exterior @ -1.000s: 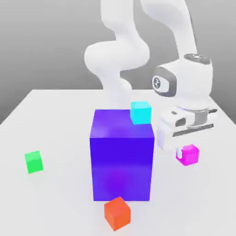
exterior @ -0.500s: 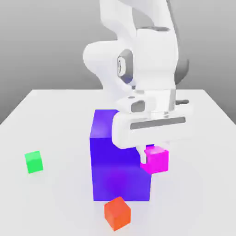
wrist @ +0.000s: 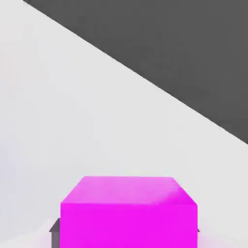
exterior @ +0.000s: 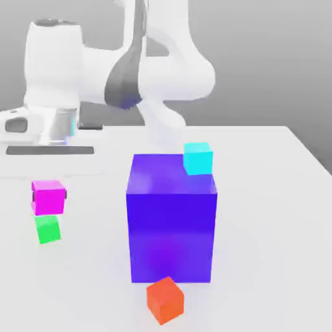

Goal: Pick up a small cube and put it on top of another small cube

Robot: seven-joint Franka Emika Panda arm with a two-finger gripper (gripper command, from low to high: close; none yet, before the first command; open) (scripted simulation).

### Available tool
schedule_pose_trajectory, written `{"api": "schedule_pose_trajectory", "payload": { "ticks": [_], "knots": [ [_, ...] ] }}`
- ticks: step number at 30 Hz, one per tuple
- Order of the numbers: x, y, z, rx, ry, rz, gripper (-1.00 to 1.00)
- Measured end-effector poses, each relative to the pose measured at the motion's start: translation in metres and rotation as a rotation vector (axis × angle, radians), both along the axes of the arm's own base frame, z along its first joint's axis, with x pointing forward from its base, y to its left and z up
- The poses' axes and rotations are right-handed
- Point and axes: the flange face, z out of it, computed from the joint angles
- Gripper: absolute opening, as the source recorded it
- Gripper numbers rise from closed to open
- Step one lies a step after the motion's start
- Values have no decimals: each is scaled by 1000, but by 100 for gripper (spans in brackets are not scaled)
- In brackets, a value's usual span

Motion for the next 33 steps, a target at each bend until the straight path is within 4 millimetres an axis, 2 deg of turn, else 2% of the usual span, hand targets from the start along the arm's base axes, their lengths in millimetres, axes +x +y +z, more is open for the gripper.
{"api": "schedule_pose_trajectory", "payload": {
  "ticks": [4, 6, 10, 12, 17, 25, 33],
  "knots": [
    [-51, -52, -10, -2, 58, 40, -100],
    [-77, -70, -18, 8, 88, 63, -100],
    [-98, -60, -53, 89, 162, 132, -100],
    [-103, -54, -67, 119, 182, 154, -100],
    [-102, -52, -86, 139, 181, 163, -100],
    [-99, -49, -112, 144, 180, 172, -100],
    [-104, -52, -134, 131, 188, 161, -100]
  ]
}}
